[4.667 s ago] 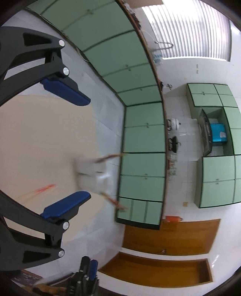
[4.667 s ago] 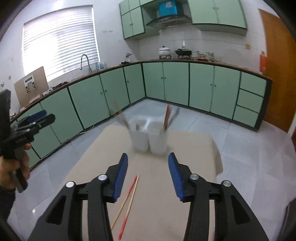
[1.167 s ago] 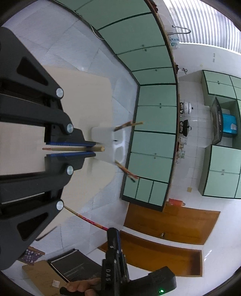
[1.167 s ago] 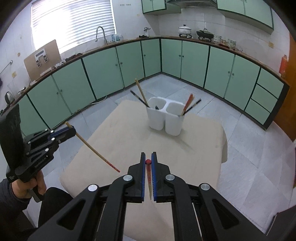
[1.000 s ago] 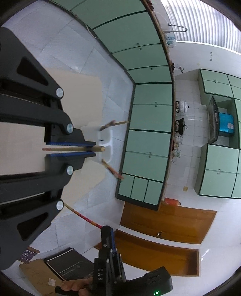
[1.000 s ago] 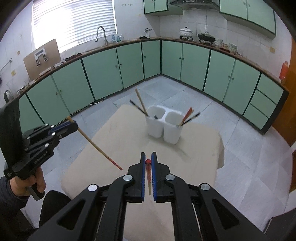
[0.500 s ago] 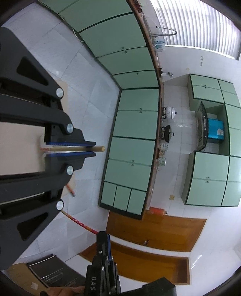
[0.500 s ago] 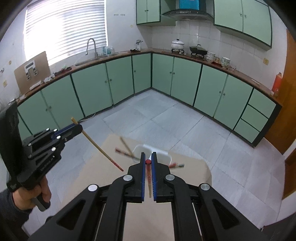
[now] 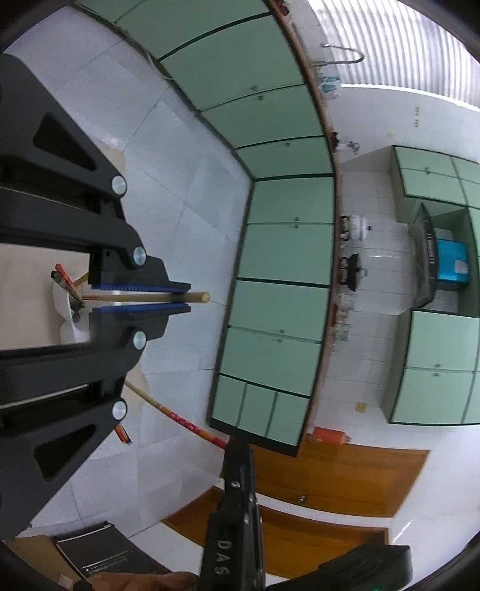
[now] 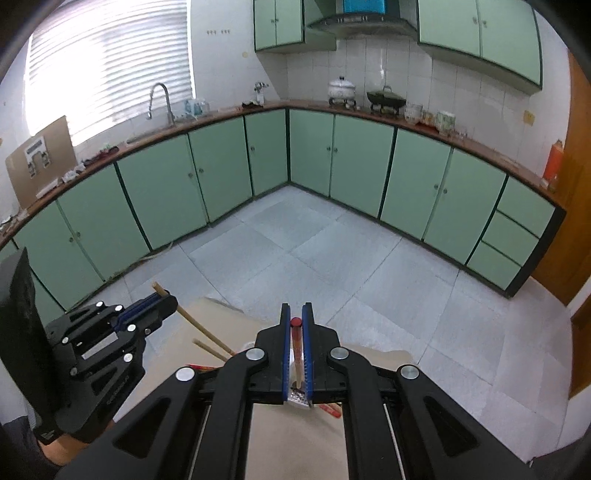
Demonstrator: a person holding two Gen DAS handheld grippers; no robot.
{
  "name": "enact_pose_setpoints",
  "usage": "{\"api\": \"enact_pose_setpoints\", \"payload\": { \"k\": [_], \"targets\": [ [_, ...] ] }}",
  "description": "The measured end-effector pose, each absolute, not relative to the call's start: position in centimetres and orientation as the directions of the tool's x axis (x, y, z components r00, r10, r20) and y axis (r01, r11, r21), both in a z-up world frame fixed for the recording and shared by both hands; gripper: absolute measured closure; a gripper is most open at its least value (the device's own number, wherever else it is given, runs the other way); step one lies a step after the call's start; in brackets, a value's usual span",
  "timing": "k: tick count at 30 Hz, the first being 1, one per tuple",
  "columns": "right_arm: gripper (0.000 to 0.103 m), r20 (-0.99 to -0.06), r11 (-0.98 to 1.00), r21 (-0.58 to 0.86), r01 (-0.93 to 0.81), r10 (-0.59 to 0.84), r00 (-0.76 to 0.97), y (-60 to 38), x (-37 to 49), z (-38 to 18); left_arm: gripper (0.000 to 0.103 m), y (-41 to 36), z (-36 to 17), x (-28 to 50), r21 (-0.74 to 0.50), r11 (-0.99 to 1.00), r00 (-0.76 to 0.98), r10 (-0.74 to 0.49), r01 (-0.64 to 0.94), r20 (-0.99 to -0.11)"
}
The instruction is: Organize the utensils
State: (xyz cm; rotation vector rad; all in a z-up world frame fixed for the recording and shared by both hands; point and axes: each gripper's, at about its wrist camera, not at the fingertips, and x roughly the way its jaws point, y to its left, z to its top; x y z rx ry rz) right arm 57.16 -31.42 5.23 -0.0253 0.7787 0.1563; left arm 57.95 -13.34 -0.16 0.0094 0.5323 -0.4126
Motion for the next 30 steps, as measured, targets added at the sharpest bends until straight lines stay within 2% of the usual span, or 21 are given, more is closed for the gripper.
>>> {"api": "enact_pose_setpoints", "payload": {
  "k": [5,9,13,15,17,21,22,23,24,26,28,30],
  "targets": [
    [0.097,-0.754,0.988,0.068,-0.139,0.143,0.641,-32.7,58.9,-0.1,0.098,-13.5,-3.5,59.5,-0.097,0.916,0.751,-0.376,0.389,-0.543],
    [0.093,-0.765,0.989,0.082,-0.122,0.141,0.628,-33.8,58.6,-1.8,0.094,-13.2,-3.9,59.6,-0.101,0.915,0.738,-0.376,0.390,-0.560],
    [0.084,-0.730,0.989,0.105,-0.106,0.149,0.667,-35.2,56.9,-0.2,0.066,-12.4,-1.9,58.5,-0.086,0.918,0.759,-0.370,0.387,-0.535],
    [0.079,-0.703,0.988,0.114,-0.101,0.152,0.694,-35.8,55.4,1.0,0.059,-11.8,-0.6,57.8,-0.082,0.923,0.772,-0.361,0.376,-0.523],
    [0.066,-0.676,0.989,0.115,-0.098,0.150,0.721,-36.1,53.7,2.3,0.045,-10.8,1.0,56.5,-0.080,0.930,0.788,-0.347,0.359,-0.509],
    [0.056,-0.619,0.988,0.108,-0.107,0.151,0.771,-36.3,49.2,4.4,0.028,-8.5,3.3,53.8,-0.076,0.946,0.816,-0.312,0.316,-0.487],
    [0.048,-0.602,0.988,0.107,-0.111,0.153,0.783,-36.2,47.7,4.8,0.024,-8.1,3.7,53.2,-0.073,0.949,0.819,-0.302,0.307,-0.487],
    [0.042,-0.588,0.988,0.109,-0.109,0.152,0.795,-36.1,46.7,5.1,0.021,-7.7,4.0,52.6,-0.072,0.950,0.820,-0.298,0.303,-0.489],
    [0.030,-0.572,0.989,0.103,-0.102,0.142,0.808,-36.0,45.1,5.4,0.019,-7.0,4.2,51.7,-0.074,0.951,0.820,-0.296,0.299,-0.490],
    [0.016,-0.541,0.991,0.097,-0.090,0.129,0.831,-35.6,42.3,5.6,0.013,-5.7,4.5,49.5,-0.065,0.957,0.827,-0.278,0.283,-0.488],
    [0.008,-0.517,0.991,0.090,-0.094,0.128,0.846,-35.0,39.4,5.5,0.012,-4.4,4.5,47.4,-0.064,0.960,0.832,-0.269,0.273,-0.485],
    [0.006,-0.483,0.990,0.099,-0.097,0.133,0.865,-34.7,35.8,5.0,0.009,-2.9,4.1,45.0,-0.078,0.962,0.832,-0.266,0.262,-0.487]
  ]
}}
